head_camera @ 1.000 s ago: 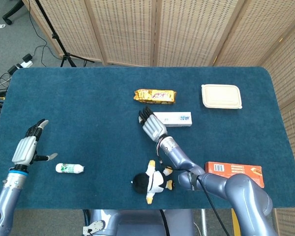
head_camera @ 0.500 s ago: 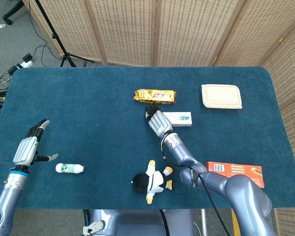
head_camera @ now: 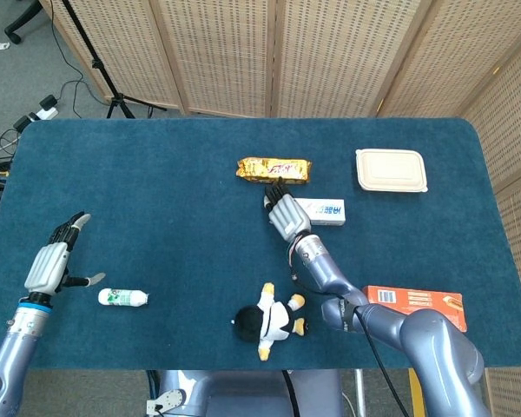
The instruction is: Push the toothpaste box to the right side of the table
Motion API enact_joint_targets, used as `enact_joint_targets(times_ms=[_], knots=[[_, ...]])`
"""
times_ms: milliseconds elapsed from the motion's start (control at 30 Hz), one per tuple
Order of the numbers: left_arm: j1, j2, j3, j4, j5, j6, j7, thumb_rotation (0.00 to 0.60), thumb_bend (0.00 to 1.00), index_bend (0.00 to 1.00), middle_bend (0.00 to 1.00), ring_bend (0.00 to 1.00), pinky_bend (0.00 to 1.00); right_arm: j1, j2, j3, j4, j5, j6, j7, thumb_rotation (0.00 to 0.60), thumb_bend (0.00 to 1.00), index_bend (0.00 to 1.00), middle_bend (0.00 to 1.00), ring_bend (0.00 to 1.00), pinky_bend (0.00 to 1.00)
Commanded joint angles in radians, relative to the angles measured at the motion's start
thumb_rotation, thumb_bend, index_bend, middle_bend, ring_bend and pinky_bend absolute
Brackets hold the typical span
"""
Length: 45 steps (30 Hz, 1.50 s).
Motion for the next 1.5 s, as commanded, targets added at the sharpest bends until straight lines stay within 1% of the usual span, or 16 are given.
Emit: enact_joint_targets(times_ms=[33,200,667,1100,1500], knots=[[0.001,0.002,-0.001,-0.001,0.0,0.002,-0.003,0.6,0.0,0.0,0.0,0.0,0.0,-0.001,-0.003,0.007,0.007,0.025,0.001,-0.015,0.6,0.9,0.1,0.0,0.0,0.0],[0.001,0.003,-0.002,0.001,-0.001,0.003,-0.01,0.6,0.0,0.0,0.0,0.0,0.0,-0.009,0.006,0.0,-0.007,0.042,0.006,-0.035,0.6,0.89,0.1,0.0,0.0,0.0],[0.001,0.002,0.002,-0.004,0.007,0.006,-0.008,0.6,0.0,0.0,0.0,0.0,0.0,-0.054,0.029,-0.027,-0.032,0.061,0.031,-0.033,0.6,0.89,0.1,0.0,0.0,0.0],[0.001,0.001,0.005,-0.007,0.008,0.005,-0.003,0.6,0.0,0.0,0.0,0.0,0.0,-0.075,0.048,-0.02,-0.017,0.082,0.036,-0.023,0.6,0.89,0.1,0.0,0.0,0.0],[0.002,0.001,0.001,-0.005,0.001,0.006,-0.005,0.6,0.0,0.0,0.0,0.0,0.0,-0.112,0.065,-0.034,-0.017,0.095,0.044,-0.018,0.6,0.89,0.1,0.0,0.0,0.0]])
